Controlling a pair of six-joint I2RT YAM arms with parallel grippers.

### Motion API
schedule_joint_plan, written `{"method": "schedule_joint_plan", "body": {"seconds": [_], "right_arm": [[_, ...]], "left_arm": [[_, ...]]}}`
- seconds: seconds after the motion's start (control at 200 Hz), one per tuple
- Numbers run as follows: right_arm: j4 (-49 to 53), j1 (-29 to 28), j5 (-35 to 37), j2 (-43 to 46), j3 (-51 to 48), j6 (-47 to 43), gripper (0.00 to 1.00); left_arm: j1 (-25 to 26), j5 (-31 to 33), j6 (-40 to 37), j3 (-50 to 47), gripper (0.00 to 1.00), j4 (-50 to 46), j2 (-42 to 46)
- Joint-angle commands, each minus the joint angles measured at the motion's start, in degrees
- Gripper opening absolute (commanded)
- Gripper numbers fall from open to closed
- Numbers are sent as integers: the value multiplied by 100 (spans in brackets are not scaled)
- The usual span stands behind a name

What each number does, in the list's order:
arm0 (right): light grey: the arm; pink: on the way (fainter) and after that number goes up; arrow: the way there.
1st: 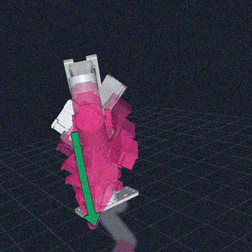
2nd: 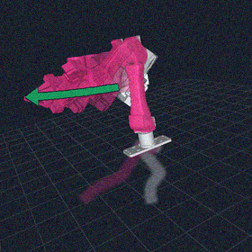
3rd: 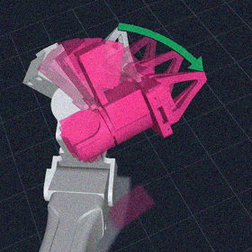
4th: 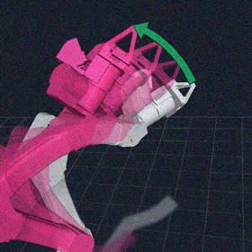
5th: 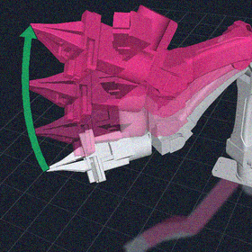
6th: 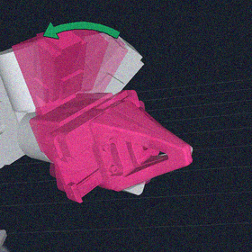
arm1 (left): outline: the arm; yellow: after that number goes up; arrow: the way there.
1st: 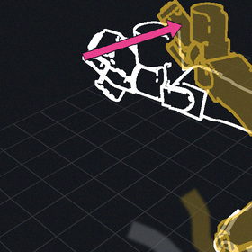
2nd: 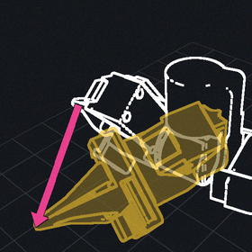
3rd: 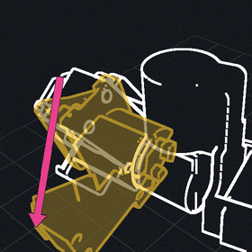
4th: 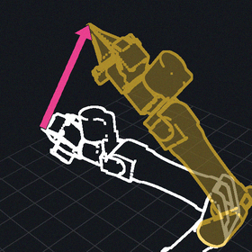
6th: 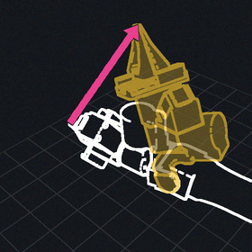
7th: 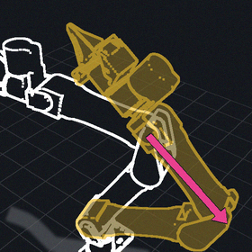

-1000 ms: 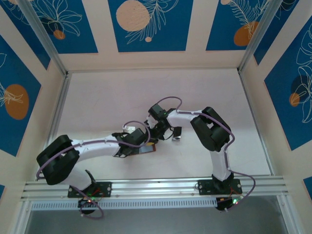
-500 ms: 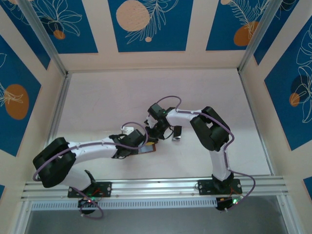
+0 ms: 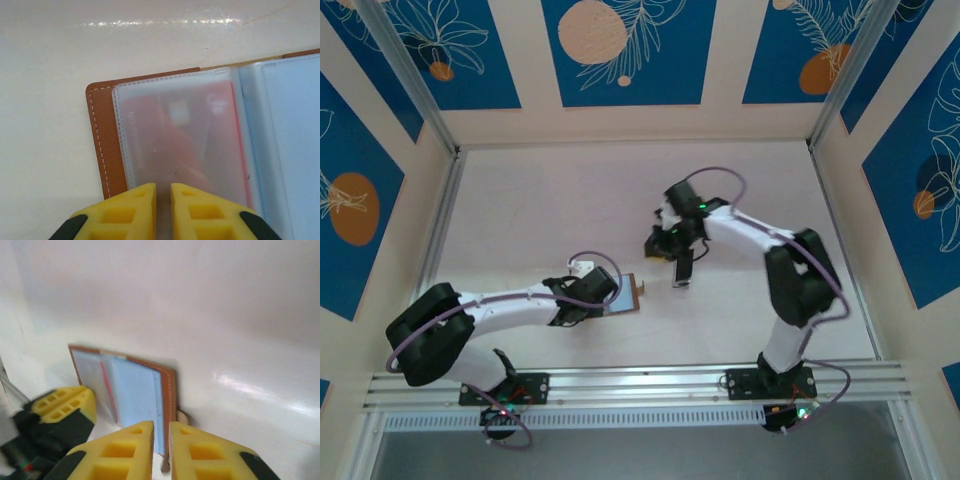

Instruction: Put the credit cards into the card holder

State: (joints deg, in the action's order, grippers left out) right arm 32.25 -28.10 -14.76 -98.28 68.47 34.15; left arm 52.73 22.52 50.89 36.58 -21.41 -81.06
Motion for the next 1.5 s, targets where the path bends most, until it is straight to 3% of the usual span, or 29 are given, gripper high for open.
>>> {"method": "schedule_joint_plan", "body": {"seconds": [0.0, 0.145, 0.29, 0.705, 1.496], "right_arm": [[181, 580, 285, 648, -523, 31, 21], [153, 1429, 34, 929, -1025, -40, 22], [-247, 1800, -339, 889, -1414, -36, 24], [-672, 1910, -745, 451, -1597, 21, 23], [-382, 1865, -681, 863, -1634, -84, 10]], "left_arm": [[9, -133, 65, -243, 15, -259, -138], [10, -143, 52, -277, 14, -224, -156], [22, -153, 65, -310, 14, -174, -152], [27, -145, 46, -239, 15, -223, -180], [34, -146, 70, -151, 14, -259, -314]]}}
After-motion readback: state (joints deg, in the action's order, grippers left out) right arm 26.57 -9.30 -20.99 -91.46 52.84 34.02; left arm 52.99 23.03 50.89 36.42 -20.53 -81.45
